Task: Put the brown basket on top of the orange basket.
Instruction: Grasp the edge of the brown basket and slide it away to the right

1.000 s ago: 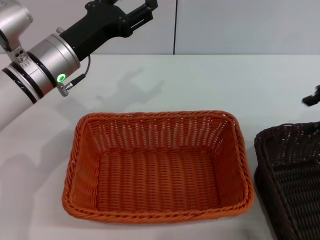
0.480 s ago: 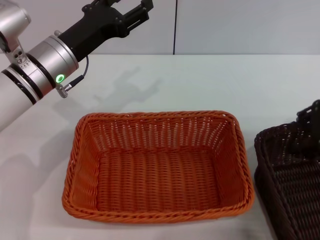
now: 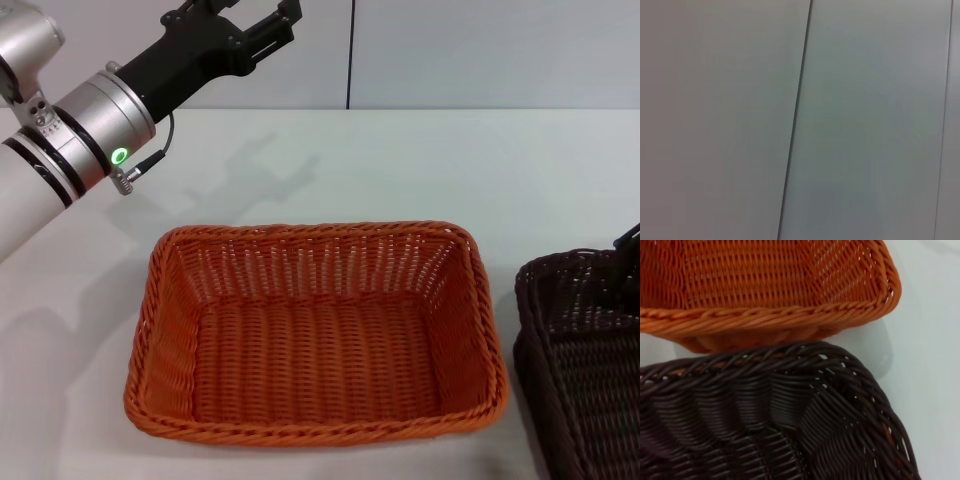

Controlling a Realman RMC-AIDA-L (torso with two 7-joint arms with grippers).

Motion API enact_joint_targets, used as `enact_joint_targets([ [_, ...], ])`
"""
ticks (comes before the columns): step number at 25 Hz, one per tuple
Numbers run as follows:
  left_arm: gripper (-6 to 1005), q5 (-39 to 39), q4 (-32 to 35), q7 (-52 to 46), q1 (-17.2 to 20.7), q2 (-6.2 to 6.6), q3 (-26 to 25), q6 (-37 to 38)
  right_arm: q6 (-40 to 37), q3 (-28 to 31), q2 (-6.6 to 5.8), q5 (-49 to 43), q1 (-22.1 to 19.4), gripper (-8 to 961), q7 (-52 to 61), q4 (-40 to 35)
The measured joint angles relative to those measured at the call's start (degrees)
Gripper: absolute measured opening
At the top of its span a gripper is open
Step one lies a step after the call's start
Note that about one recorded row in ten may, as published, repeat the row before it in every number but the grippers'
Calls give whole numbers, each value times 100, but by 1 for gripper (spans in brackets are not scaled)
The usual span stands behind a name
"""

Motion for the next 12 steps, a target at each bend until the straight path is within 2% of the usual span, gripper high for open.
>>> enact_joint_targets([
  [3, 848, 2, 0, 2, -7, -1, 0, -25, -92, 0, -50, -10, -13, 371, 28, -1],
  [8, 848, 8, -99, 17, -40, -10, 0, -41, -399, 89, -128, -32, -30, 319, 93, -40],
  [9, 848, 8, -116, 18, -49, -10, 0, -41, -668, 293, -188, -58, -33, 308, 91, -53],
  [12, 848, 9, -137, 19, -59, -10, 0, -41, -908, 555, -260, -86, -59, 283, 77, -66],
])
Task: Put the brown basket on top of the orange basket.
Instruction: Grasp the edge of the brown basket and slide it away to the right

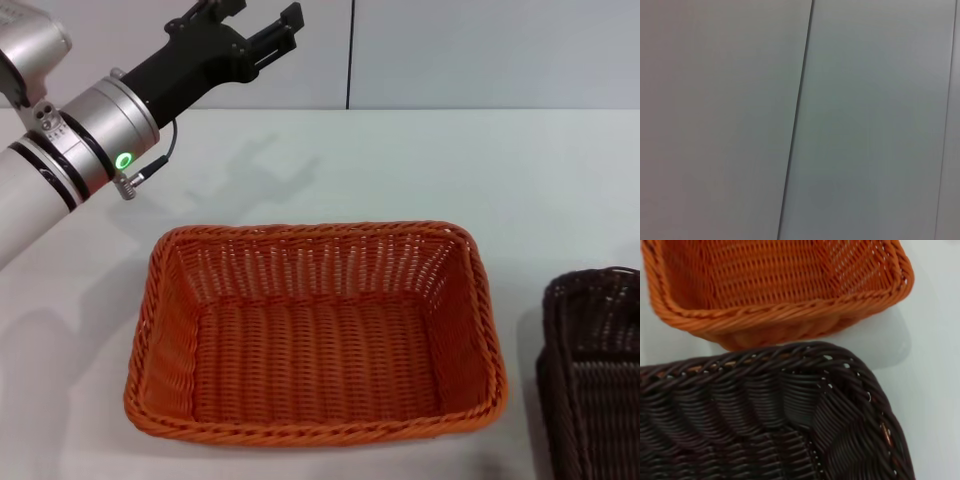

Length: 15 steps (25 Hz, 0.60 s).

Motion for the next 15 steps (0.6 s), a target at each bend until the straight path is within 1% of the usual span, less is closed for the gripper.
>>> enact_joint_targets([
  [1, 848, 0, -3, 0, 1, 0, 1, 0, -112, 129, -41, -8, -24, 275, -9, -3],
  [2, 848, 0, -4, 1, 3, 0, 0, 0, -310, 361, -115, -51, -88, 267, -18, -7],
  [3, 848, 0, -5, 4, 9, 1, 1, 0, -310, 361, -115, -51, -88, 252, -18, -7],
  [5, 848, -4, -31, 39, 9, 1, -2, 0, -427, 594, -151, -150, -126, 222, -27, -8],
  [10, 848, -104, -173, 230, -80, -4, -8, 0, -533, 1073, -235, -484, -242, 194, -85, 155],
  [11, 848, -124, -212, 263, -114, -5, -9, 0, -533, 1073, -235, -484, -242, 188, -85, 155],
  [15, 848, -155, -281, 305, -203, 2, -30, -10, -569, 1380, -238, -507, -374, 166, -114, 128],
])
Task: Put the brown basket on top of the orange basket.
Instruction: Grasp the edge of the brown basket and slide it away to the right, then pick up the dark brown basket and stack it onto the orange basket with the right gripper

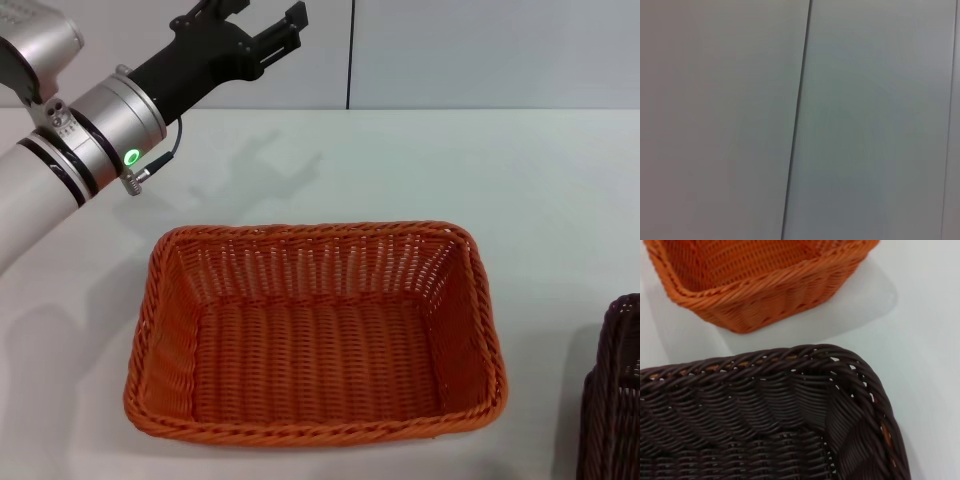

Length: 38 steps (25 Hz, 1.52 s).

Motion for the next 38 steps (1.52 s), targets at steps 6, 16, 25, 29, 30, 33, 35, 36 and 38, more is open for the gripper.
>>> enact_joint_targets([
  [6, 848, -5, -10, 97, -39, -3, -52, -8, -611, 921, -90, 215, -94, 156, -508, -1],
  [16, 848, -16, -104, 205, -8, 10, -257, -8, -1743, 1637, -267, 1262, -445, 150, -928, 43],
  [25, 848, -16, -234, 363, -32, 14, -335, -52, -1846, 1525, -719, 2584, -839, 149, -1552, 1960],
  [29, 848, -15, -249, 427, -74, 18, -354, -131, -1844, 1531, -764, 2801, -872, 150, -1908, 2564],
  [30, 848, -15, -249, 445, -80, 18, -353, -147, -1846, 1531, -784, 2842, -871, 150, -1982, 2721],
  [33, 847, -13, -258, 519, -114, 14, -352, -232, -1849, 1586, -842, 3077, -886, 150, -2188, 3213],
  [35, 847, -13, -270, 526, -135, 13, -341, -275, -1848, 1616, -803, 3297, -946, 150, -2240, 3317],
  [36, 847, -13, -278, 528, -145, 13, -338, -292, -1849, 1617, -760, 3458, -992, 150, -2254, 3352],
  [38, 847, -13, -302, 531, -159, 12, -338, -306, -1854, 1618, -697, 3791, -1081, 150, -2296, 3484],
])
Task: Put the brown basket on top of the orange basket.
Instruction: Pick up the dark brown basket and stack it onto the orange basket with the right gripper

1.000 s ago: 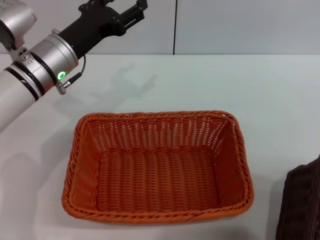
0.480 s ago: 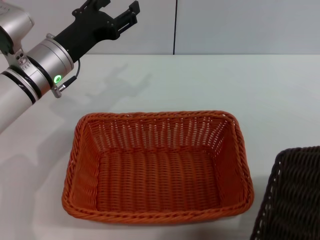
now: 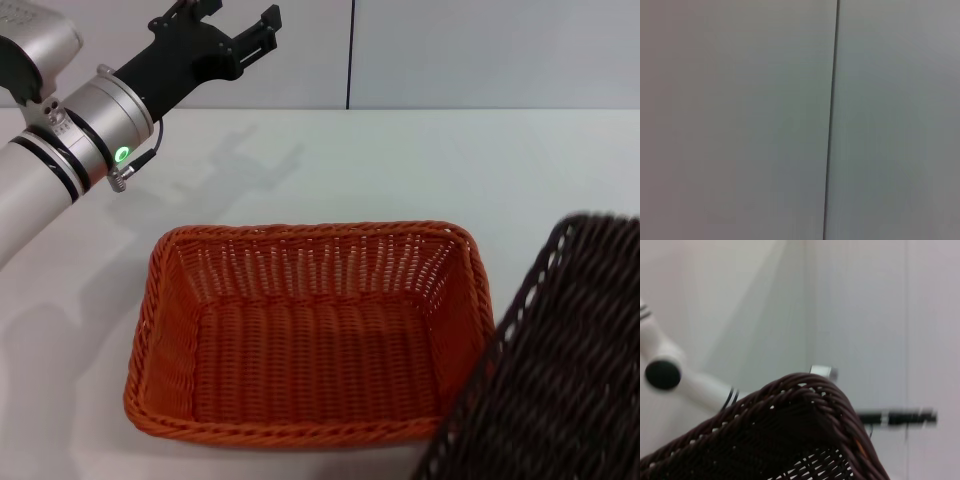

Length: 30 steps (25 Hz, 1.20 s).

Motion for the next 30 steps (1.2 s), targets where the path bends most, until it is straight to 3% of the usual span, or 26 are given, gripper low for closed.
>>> enact_joint_targets([
  [3, 847, 0, -17, 19, -23, -3, -6, -38, -4, -22, 64, 648, -157, 149, -108, 422],
  [5, 847, 0, -17, 51, -48, -8, -6, -48, 11, -2, 180, 877, -219, 149, -151, 522],
  [12, 847, 0, -166, 128, -213, -12, 5, -95, 81, 76, 830, 1627, -449, 149, -253, 685],
  [21, 847, 1, -210, 179, -278, 0, 32, -128, 161, 468, 1622, 1708, -757, 149, -785, 896],
  [23, 847, 14, -205, 179, -278, 5, 41, -127, 165, 511, 1695, 1709, -813, 149, -1002, 1180],
  [30, 847, 59, -193, 206, -292, 14, 54, -139, 373, 565, 1726, 1709, -1007, 149, -2016, 2390],
])
